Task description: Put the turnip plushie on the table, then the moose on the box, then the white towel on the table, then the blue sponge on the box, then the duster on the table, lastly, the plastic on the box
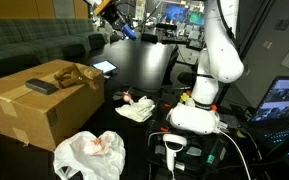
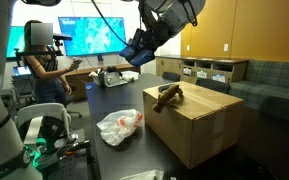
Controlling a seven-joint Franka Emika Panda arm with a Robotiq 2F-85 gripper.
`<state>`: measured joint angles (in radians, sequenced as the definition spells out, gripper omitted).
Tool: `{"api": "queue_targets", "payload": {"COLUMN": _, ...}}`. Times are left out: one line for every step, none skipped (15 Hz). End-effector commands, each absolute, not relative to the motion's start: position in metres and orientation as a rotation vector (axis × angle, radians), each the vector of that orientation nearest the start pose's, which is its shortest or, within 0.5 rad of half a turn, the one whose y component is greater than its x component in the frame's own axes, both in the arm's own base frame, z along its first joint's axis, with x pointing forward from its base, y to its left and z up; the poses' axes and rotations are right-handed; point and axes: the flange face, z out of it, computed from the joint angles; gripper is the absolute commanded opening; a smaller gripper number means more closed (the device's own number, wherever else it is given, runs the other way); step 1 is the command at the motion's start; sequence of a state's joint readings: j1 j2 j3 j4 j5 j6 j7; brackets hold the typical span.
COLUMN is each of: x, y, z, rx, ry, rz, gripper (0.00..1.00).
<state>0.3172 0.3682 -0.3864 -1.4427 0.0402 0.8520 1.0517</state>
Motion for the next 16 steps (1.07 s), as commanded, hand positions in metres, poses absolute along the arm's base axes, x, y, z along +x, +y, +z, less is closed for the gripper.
{"api": "queue_targets", "payload": {"x": 0.586, "y": 0.027, "z": 0.499, "rx": 2.191, "ry": -1.480, "rz": -0.930, "gripper": 0.04}}
{"api": "queue_targets", "payload": {"x": 0.596, "y": 0.035, "z": 0.505, "rx": 2.242, "ry": -1.520, "rz": -0.885, "gripper": 0.03}}
{"api": "queue_targets", "payload": {"x": 0.609, "y": 0.045, "z": 0.506, "rx": 2.292, "ry": -1.559, "rz": -0.838, "gripper": 0.03}}
{"api": "queue_targets", "payload": {"x": 0.619, "y": 0.051, "z": 0.510, "rx": 2.341, "ry": -1.595, "rz": -0.785, "gripper": 0.03}}
{"api": "queue_targets", "payload": {"x": 0.630, "y": 0.059, "z": 0.511, "rx": 2.388, "ry": -1.629, "rz": -0.725, "gripper": 0.03}}
{"api": "queue_targets", "payload": {"x": 0.642, "y": 0.066, "z": 0.510, "rx": 2.432, "ry": -1.661, "rz": -0.659, "gripper": 0.03}}
{"api": "queue_targets", "payload": {"x": 0.654, "y": 0.072, "z": 0.509, "rx": 2.473, "ry": -1.690, "rz": -0.591, "gripper": 0.03}}
{"api": "queue_targets", "payload": {"x": 0.665, "y": 0.079, "z": 0.507, "rx": 2.510, "ry": -1.722, "rz": -0.524, "gripper": 0.04}}
{"api": "queue_targets", "payload": {"x": 0.677, "y": 0.085, "z": 0.503, "rx": 2.546, "ry": -1.755, "rz": -0.452, "gripper": 0.04}}
{"api": "queue_targets", "payload": {"x": 0.688, "y": 0.090, "z": 0.499, "rx": 2.576, "ry": -1.784, "rz": -0.377, "gripper": 0.04}}
{"api": "queue_targets", "payload": {"x": 0.700, "y": 0.093, "z": 0.493, "rx": 2.599, "ry": -1.818, "rz": -0.298, "gripper": 0.04}}
{"api": "queue_targets", "payload": {"x": 0.711, "y": 0.094, "z": 0.489, "rx": 2.616, "ry": -1.857, "rz": -0.224, "gripper": 0.04}}
{"api": "queue_targets", "payload": {"x": 0.722, "y": 0.094, "z": 0.483, "rx": 2.629, "ry": -1.896, "rz": -0.148, "gripper": 0.04}}
{"api": "queue_targets", "payload": {"x": 0.732, "y": 0.092, "z": 0.479, "rx": 2.631, "ry": -1.941, "rz": -0.075, "gripper": 0.04}}
{"api": "queue_targets", "payload": {"x": 0.742, "y": 0.089, "z": 0.472, "rx": 2.626, "ry": -1.992, "rz": -0.008, "gripper": 0.03}}
{"api": "queue_targets", "payload": {"x": 0.752, "y": 0.087, "z": 0.466, "rx": 2.611, "ry": -2.039, "rz": 0.065, "gripper": 0.03}}
